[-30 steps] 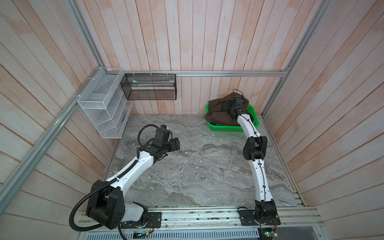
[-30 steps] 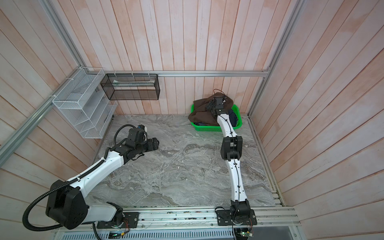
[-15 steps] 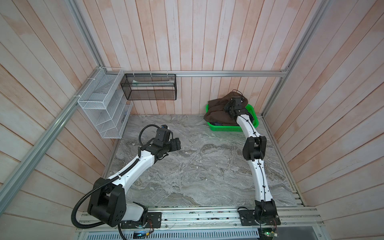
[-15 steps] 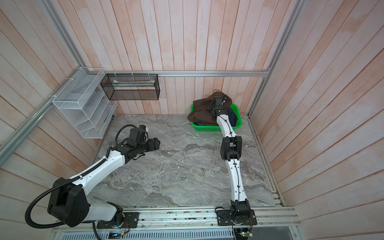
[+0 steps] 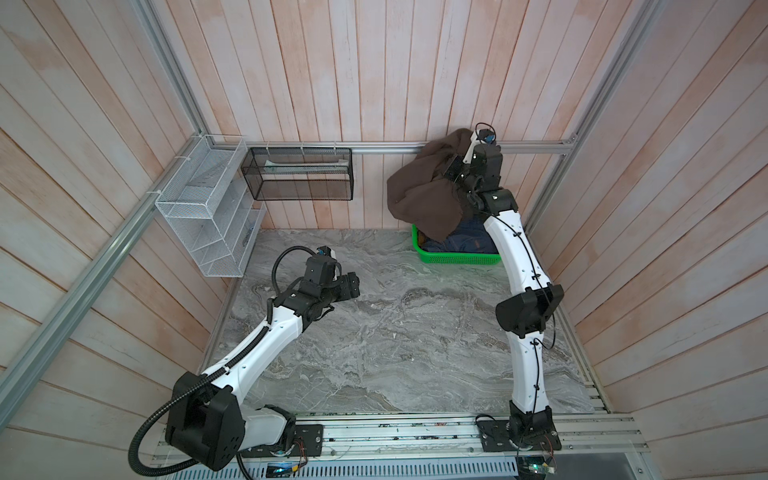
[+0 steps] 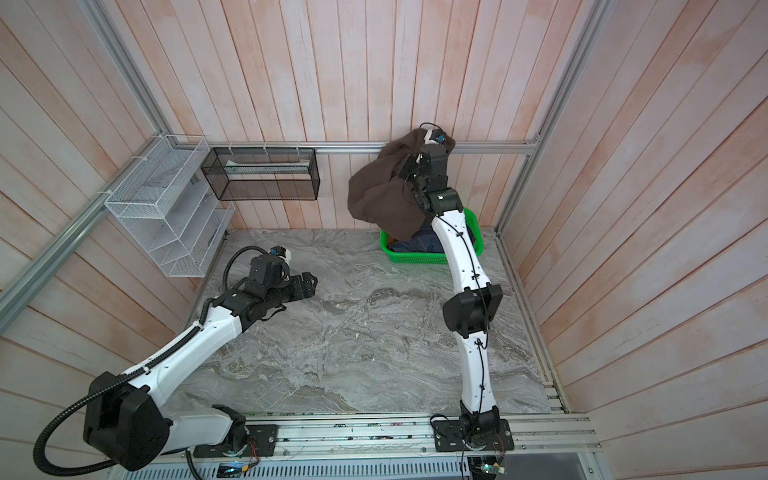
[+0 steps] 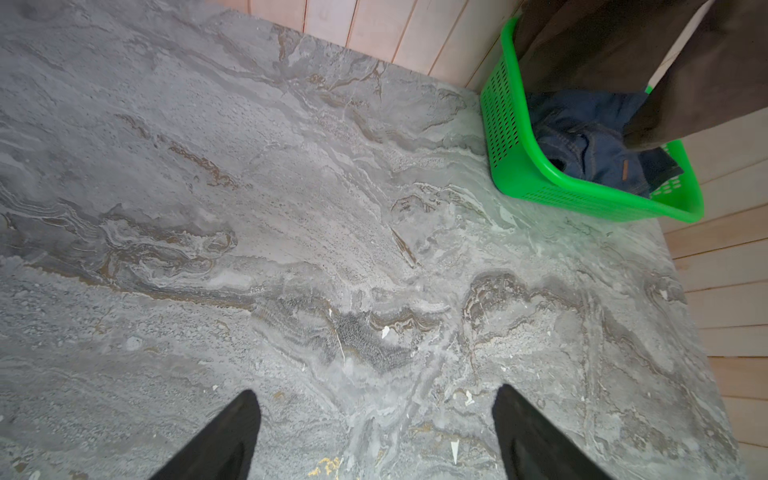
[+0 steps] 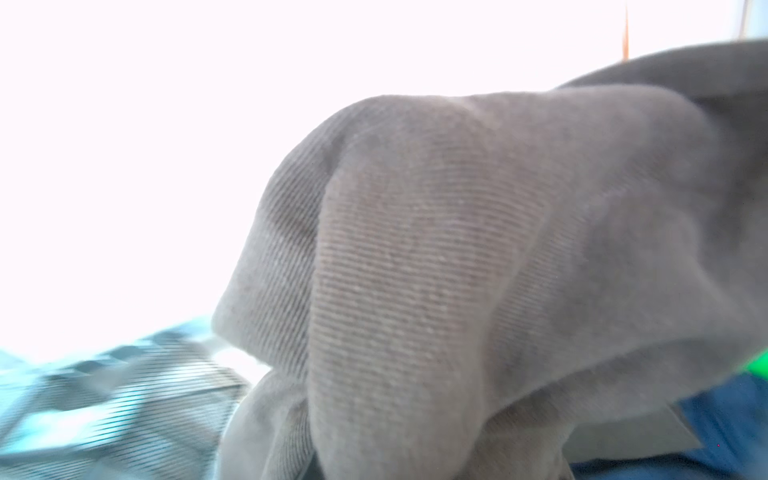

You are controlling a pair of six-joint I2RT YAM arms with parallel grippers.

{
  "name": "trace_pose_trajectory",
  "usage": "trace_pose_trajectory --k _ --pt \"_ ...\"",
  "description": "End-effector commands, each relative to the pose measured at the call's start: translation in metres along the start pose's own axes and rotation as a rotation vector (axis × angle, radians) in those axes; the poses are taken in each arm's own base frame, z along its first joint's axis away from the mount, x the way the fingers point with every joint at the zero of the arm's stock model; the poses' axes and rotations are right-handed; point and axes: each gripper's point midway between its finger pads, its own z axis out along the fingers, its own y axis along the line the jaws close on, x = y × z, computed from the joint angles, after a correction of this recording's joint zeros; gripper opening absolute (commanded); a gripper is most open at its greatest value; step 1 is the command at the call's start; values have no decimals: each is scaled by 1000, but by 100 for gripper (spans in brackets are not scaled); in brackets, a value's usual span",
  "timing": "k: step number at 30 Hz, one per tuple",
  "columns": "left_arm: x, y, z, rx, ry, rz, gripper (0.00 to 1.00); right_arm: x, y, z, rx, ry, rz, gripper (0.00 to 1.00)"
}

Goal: Fold and stack the trousers
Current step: 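Lift the brown trousers out of the basket and lay them on the table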

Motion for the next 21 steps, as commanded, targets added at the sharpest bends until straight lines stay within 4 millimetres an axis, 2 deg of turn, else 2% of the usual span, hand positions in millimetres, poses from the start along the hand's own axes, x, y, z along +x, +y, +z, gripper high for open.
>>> trace_pose_trajectory --k 1,7,13,17,21 --pt "2 8 -7 -32 -14 -4 90 -57 51 -43 -131 -128 -35 0" --pt "-4 12 -20 -47 -53 -9 90 -79 127 -109 -290 -155 -73 0" --pt "-14 21 -35 -60 -113 -33 90 -87 197 -181 -475 -182 -127 0" --pt "-21 31 -46 -69 -161 -70 90 -87 231 -225 -605 -173 -148 0" --pt "-27 43 -61 -85 -219 -105 90 -87 253 -269 -732 -180 -152 0"
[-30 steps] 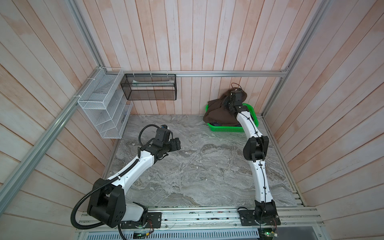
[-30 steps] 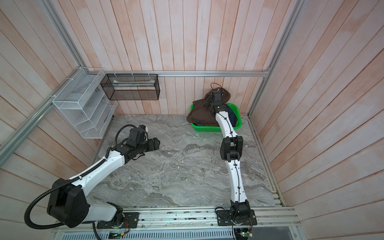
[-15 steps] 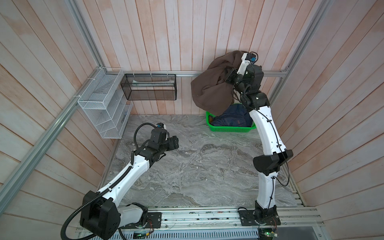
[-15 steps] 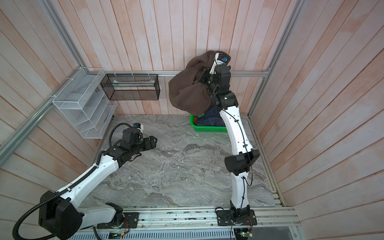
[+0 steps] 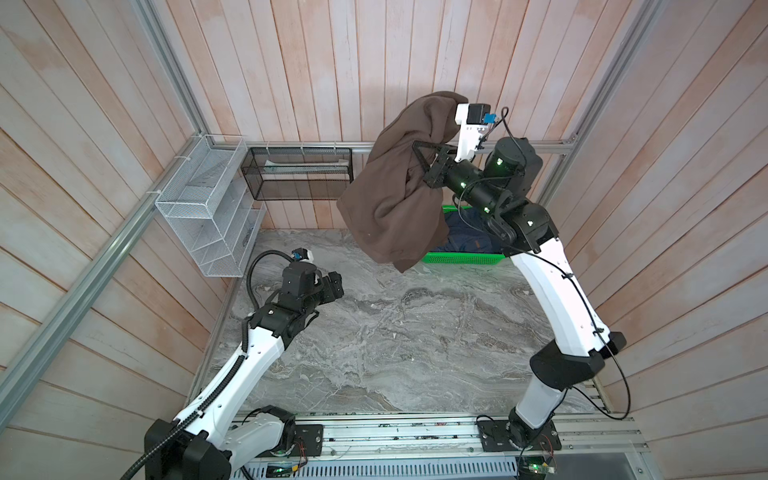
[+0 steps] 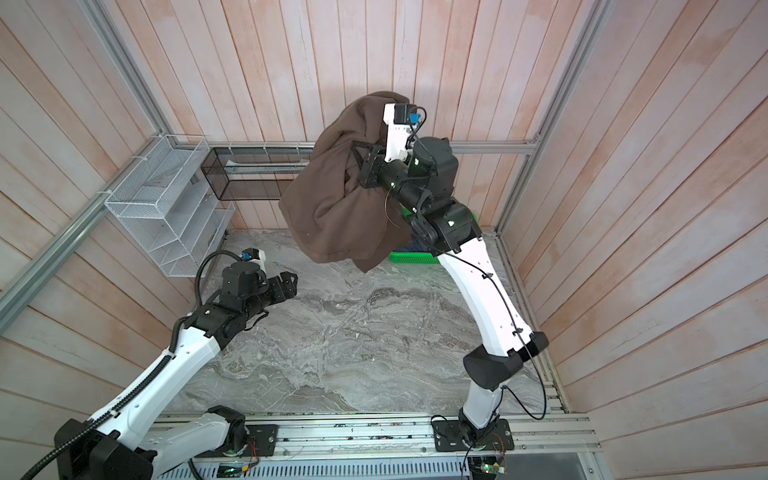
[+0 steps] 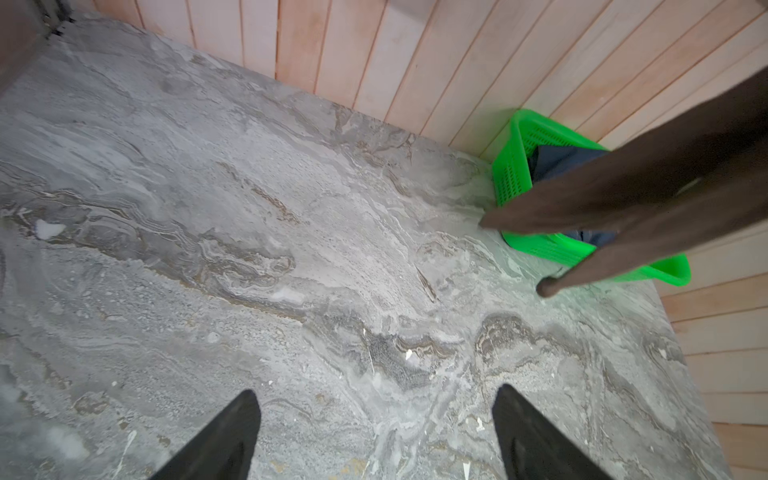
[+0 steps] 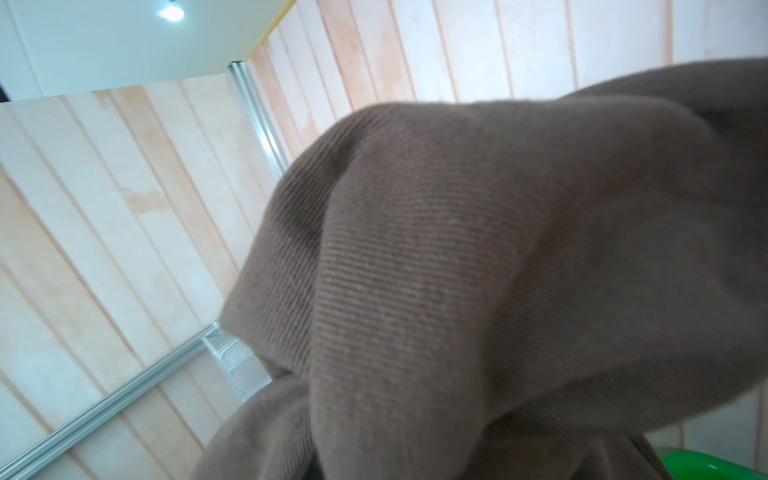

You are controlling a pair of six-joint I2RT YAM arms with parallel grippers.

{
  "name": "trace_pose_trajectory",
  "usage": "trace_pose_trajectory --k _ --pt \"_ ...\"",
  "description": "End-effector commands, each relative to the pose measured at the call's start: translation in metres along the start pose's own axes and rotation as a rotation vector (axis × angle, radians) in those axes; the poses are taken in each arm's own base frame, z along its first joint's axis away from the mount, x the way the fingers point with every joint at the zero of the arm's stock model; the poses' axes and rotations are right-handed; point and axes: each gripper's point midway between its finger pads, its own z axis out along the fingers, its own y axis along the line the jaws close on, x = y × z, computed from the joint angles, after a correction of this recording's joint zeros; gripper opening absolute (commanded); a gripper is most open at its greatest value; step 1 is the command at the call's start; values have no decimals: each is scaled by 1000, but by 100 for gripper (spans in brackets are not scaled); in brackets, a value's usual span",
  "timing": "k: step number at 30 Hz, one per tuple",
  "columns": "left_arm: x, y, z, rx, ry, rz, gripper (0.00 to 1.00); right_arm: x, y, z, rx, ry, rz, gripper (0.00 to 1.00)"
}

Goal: Fold and stack the trousers
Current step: 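Lift the brown trousers out of the basket and lay them on the table, then grasp the trouser leg hem with the left gripper while the right gripper holds the waistband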

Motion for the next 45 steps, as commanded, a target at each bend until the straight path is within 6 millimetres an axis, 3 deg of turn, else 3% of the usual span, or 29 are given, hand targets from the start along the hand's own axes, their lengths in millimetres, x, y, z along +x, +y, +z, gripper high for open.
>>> trace_pose_trajectory --k 1,4,7,10,13,15,21,24,27,28,30,31,33,38,43,45 --pt "-12 12 -11 -30 -72 -41 90 -65 60 -48 -189 -193 -71 0" --pt "-19 19 -20 -48 -113 -54 90 -65 65 -58 -206 -179 -55 0" --pt "-25 23 -28 -64 -141 -62 90 -43 49 -53 -155 -121 -34 0" --pt "-27 26 -33 -76 -157 -67 90 0 14 -44 -90 -28 38 0" --pt "-27 29 -37 -89 -165 -69 90 60 -35 -45 -5 80 145 0" --pt "-28 32 -38 -104 -171 -60 90 111 -76 -53 96 165 216 0" --pt "-29 34 -36 -118 -166 -39 90 254 -190 -116 414 415 369 0" --pt "-26 31 -31 -108 -146 -33 90 309 -225 -155 564 533 385 0" --pt "-21 28 -24 -93 -115 -26 90 347 -255 -196 733 636 401 0" --pt "-19 27 -21 -88 -102 -21 90 354 -263 -209 789 666 395 5" --pt "-13 25 -14 -72 -69 -15 90 362 -275 -231 895 730 360 46" --pt "-10 23 -11 -63 -52 -12 90 362 -275 -236 912 754 345 57" --pt "-4 18 -4 -40 -18 -6 90 350 -273 -240 940 774 321 69" --pt "10 5 8 -8 45 35 91 291 -259 -246 1005 680 268 86" --pt "27 -6 18 4 102 72 91 230 -249 -268 1109 487 241 90" --pt "33 -10 22 13 120 75 91 218 -247 -276 1127 441 250 91"
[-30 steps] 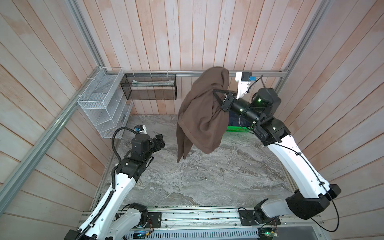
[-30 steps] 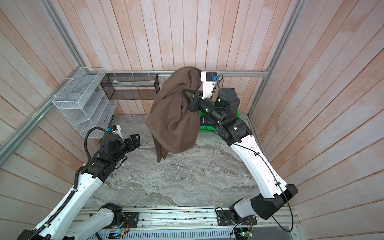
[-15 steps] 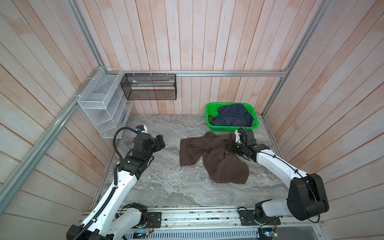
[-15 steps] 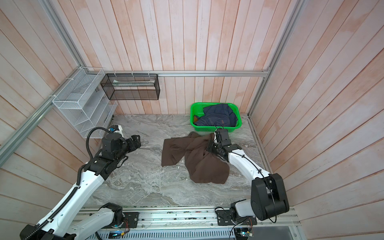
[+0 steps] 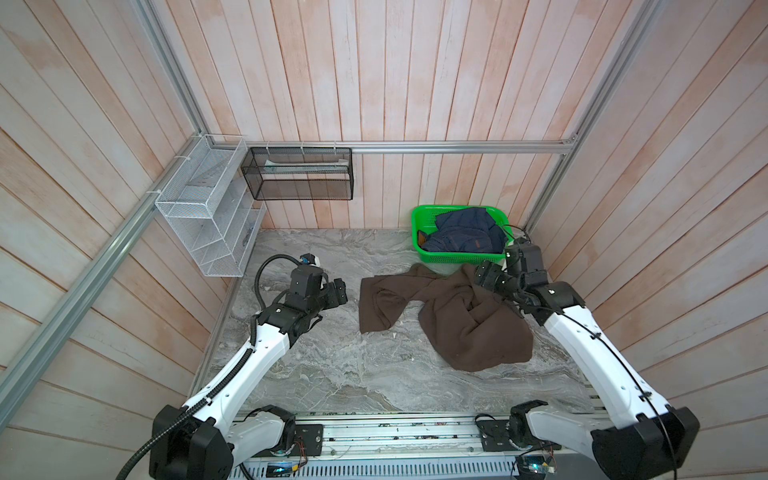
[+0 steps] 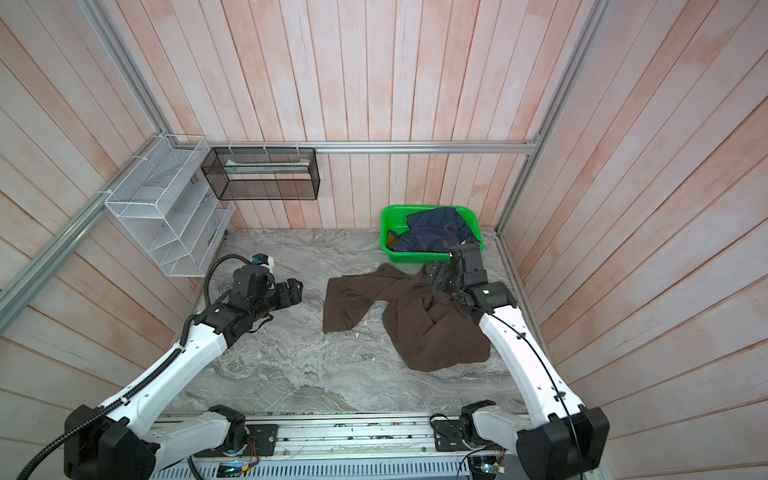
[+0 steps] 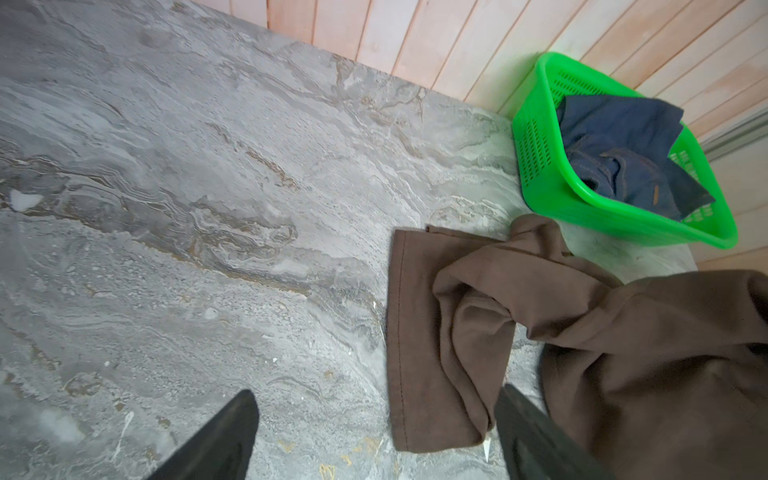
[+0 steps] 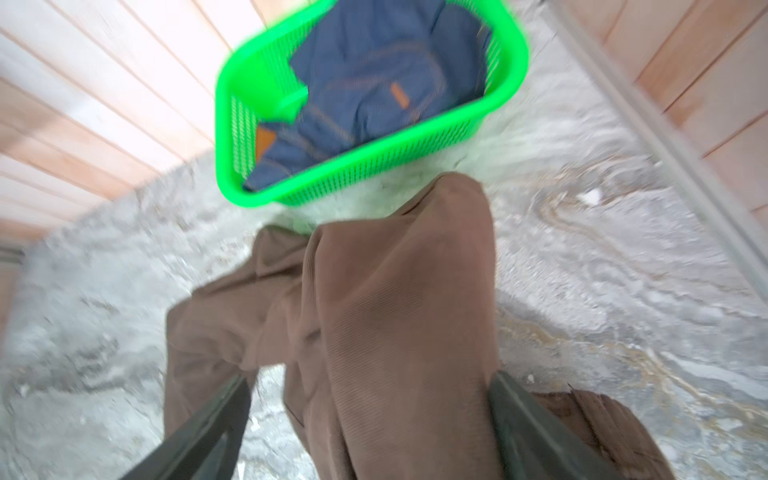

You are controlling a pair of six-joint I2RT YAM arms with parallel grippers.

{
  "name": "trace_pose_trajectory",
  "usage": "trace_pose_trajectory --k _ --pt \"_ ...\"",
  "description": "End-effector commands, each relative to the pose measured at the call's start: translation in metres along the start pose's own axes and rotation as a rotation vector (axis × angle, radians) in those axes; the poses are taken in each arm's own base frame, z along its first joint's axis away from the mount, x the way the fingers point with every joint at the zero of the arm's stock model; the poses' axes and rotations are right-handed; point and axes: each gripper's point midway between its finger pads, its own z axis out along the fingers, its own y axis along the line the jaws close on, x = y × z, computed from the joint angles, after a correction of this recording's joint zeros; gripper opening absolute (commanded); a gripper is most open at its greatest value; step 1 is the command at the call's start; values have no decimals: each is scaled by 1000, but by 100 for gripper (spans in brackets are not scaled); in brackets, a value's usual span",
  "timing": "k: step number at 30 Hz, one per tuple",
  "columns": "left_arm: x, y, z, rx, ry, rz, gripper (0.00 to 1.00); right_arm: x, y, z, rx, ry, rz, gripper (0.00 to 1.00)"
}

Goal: Fold and stack the trousers
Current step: 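Grasp the trouser leg hem with the left gripper while the right gripper holds the waistband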

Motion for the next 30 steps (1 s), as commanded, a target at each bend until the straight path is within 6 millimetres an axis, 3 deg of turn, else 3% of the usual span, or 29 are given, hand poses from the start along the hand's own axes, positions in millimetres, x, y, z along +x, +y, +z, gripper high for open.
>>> trace_pose_trajectory --k 1,6,8,11,14,18,23,30 --pt "2 -11 4 30 19 20 91 -9 -28 -17 111 -45 55 91" --pt "12 -18 11 54 49 12 91 6 -54 -4 213 18 59 91" --pt "15 -19 13 54 59 17 91 22 -56 14 216 105 22 91" --pt "18 -20 14 56 67 19 91 52 -43 40 138 258 -36 91" --pt "19 -20 14 55 69 17 91 63 -23 53 23 300 -49 90" --pt "22 -21 14 60 77 17 91 39 -21 44 0 137 -5 90" --pt "36 -26 18 79 116 16 91 6 -35 15 53 -40 81 88" --pt "82 -55 36 140 220 13 89 -4 -62 -11 119 -147 200 87"
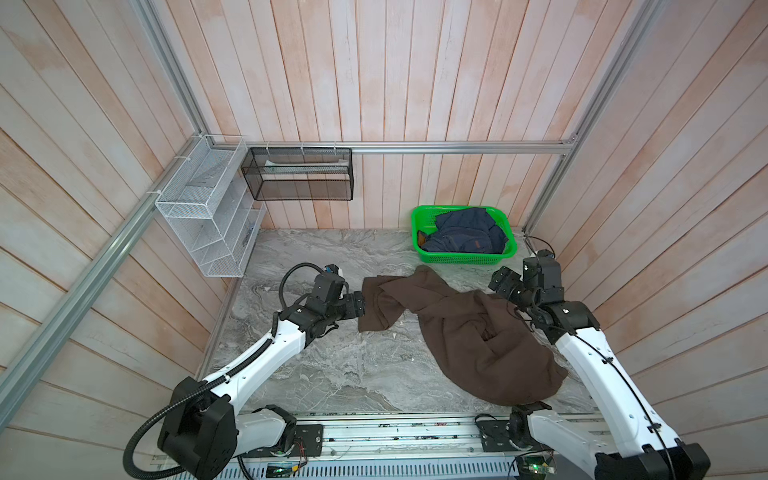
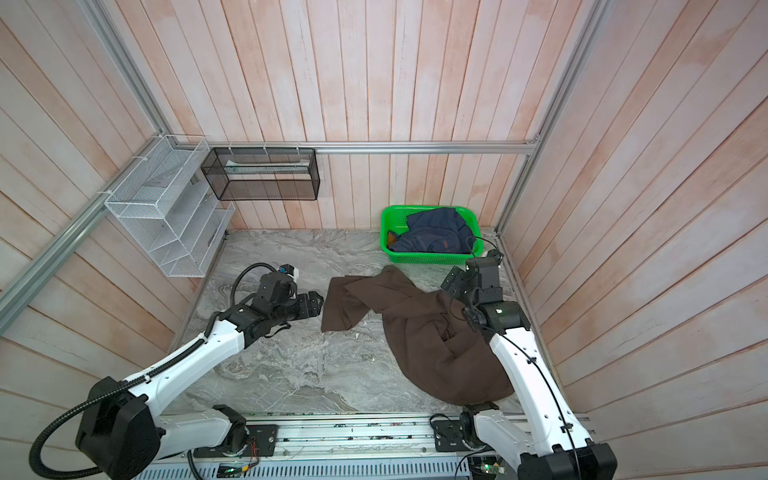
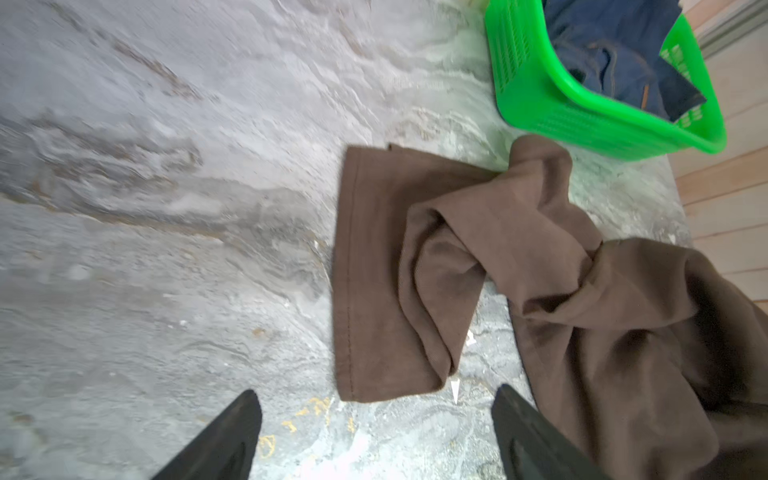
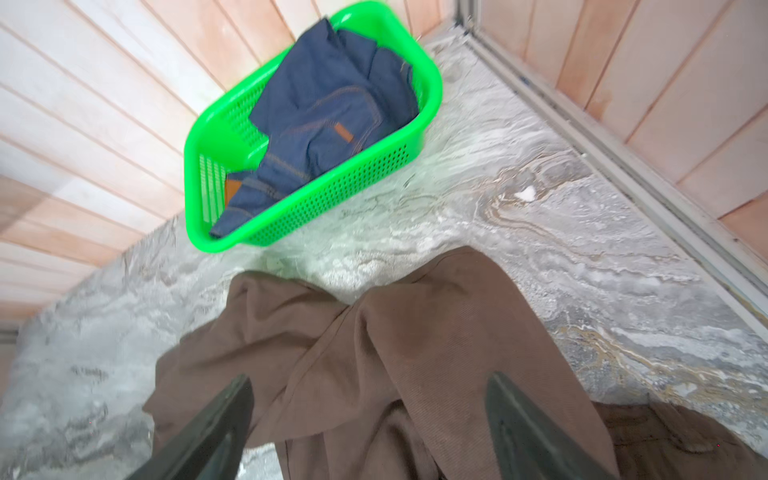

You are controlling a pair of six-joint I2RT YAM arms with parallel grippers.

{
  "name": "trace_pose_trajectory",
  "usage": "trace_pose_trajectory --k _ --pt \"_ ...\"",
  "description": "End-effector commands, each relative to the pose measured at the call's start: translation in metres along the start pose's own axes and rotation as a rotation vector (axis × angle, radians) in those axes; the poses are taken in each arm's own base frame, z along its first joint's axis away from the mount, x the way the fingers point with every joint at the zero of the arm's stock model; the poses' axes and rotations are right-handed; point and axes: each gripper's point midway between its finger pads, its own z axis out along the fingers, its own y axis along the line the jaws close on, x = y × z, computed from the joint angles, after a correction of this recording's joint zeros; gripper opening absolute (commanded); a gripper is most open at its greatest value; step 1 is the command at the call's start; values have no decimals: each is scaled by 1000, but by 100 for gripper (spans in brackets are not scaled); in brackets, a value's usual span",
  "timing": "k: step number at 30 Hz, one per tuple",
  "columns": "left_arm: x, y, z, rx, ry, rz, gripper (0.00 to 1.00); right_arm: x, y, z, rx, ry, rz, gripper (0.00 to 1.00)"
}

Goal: Fold and stack the trousers
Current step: 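Grasp the trouser leg hem with the left gripper while the right gripper holds the waistband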

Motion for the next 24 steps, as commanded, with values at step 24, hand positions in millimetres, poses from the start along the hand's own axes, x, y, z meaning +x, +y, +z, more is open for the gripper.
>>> trace_pose_trajectory --k 24 --pt "94 -50 111 95 259 -11 94 30 -40 9 57 38 113 86"
